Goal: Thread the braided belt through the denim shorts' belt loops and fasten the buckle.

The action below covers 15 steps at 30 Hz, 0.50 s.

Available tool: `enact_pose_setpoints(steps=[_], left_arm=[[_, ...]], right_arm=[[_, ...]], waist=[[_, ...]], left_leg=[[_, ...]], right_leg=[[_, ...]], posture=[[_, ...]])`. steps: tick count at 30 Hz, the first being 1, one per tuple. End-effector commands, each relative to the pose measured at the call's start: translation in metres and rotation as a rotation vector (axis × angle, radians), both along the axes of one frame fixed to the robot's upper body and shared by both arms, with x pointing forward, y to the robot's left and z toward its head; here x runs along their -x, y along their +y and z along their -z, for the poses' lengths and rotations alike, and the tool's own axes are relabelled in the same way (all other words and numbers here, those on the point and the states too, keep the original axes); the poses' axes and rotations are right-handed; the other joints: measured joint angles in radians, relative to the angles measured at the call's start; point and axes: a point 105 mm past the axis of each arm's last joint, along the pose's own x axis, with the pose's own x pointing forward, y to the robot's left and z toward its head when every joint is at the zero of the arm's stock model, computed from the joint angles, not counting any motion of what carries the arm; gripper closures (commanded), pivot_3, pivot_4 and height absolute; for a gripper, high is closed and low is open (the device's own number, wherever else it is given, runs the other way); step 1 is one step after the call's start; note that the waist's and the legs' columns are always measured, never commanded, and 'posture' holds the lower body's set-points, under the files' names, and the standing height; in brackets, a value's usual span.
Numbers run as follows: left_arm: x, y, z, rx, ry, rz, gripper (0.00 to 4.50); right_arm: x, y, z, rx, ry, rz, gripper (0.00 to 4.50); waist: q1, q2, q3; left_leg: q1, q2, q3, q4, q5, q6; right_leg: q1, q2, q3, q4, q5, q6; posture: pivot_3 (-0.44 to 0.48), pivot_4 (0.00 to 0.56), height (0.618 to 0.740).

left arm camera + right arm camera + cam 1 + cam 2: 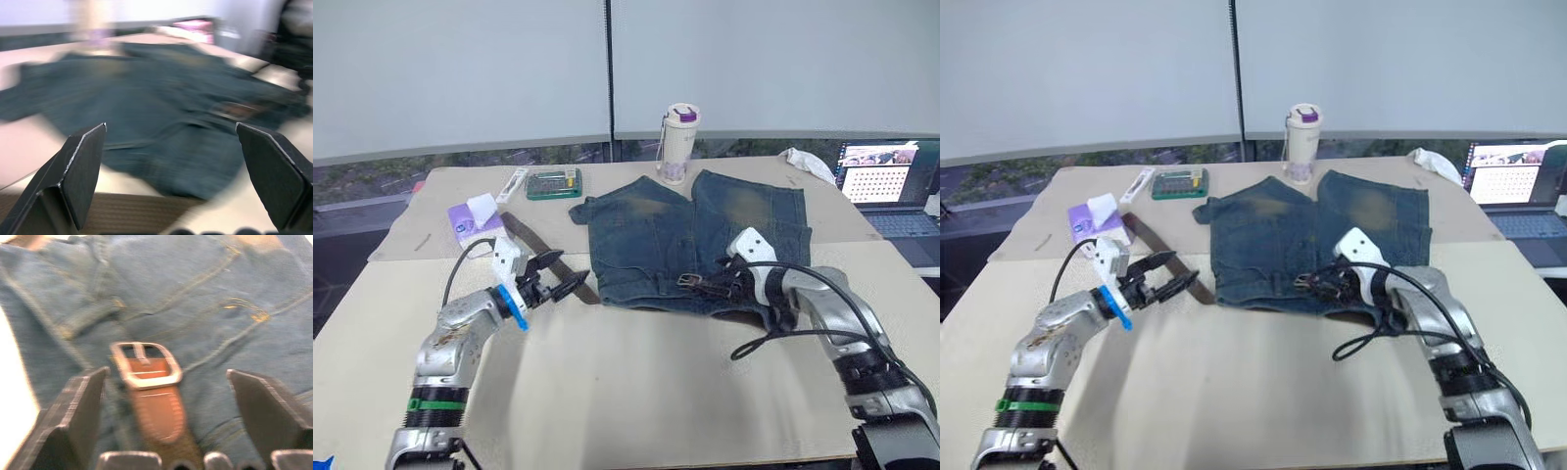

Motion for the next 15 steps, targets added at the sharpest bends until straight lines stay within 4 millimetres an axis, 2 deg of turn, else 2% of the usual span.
enact_pose_setpoints(steps=[1, 4, 8, 11, 15], left_arm=[[-0.038, 0.018, -0.005, 0.024, 0.027, -0.288, 0.00], [-0.067, 0.031, -0.003, 0.038, 0.099, -0.499, 0.00], [-0.090, 0.036, 0.006, -0.061, 0.166, -0.611, 0.00], [-0.100, 0.034, 0.011, -0.163, 0.183, -0.649, 0.00], [-0.106, 0.036, 0.010, -0.179, 0.204, -0.727, 0.00]], right_arm=[[0.022, 0.022, -0.030, -0.115, -0.059, -0.098, 0.06], [0.037, 0.039, -0.041, -0.209, -0.074, -0.156, 0.06], [0.036, 0.039, -0.040, -0.208, -0.088, -0.126, 0.06], [0.034, 0.038, -0.039, -0.199, -0.106, -0.105, 0.06], [0.032, 0.033, -0.037, -0.171, -0.123, -0.077, 0.06]], waist=[[0.006, -0.001, 0.000], [0.013, -0.004, 0.002], [0.013, -0.005, 0.002], [0.015, -0.006, 0.002], [0.014, -0.009, 0.003]], left_leg=[[0.000, 0.000, 0.000, 0.000, 0.000, 0.000], [0.000, -0.001, 0.000, 0.001, 0.000, -0.001], [0.000, -0.002, 0.000, 0.001, 0.001, -0.001], [0.000, -0.005, 0.000, 0.001, 0.001, -0.002], [-0.001, -0.007, 0.000, 0.000, 0.005, -0.007]], right_leg=[[0.000, 0.000, 0.000, 0.000, 0.000, 0.000], [-0.001, 0.000, 0.000, 0.000, 0.001, 0.001], [0.000, 0.000, 0.000, 0.000, 0.001, 0.002], [-0.001, -0.001, 0.000, 0.000, 0.001, 0.002], [-0.002, -0.002, 0.000, 0.000, 0.002, 0.003]], posture=[[0.000, 0.150, 0.740], [0.000, 0.150, 0.740], [0.000, 0.150, 0.740], [0.000, 0.150, 0.740], [0.000, 0.150, 0.740]])
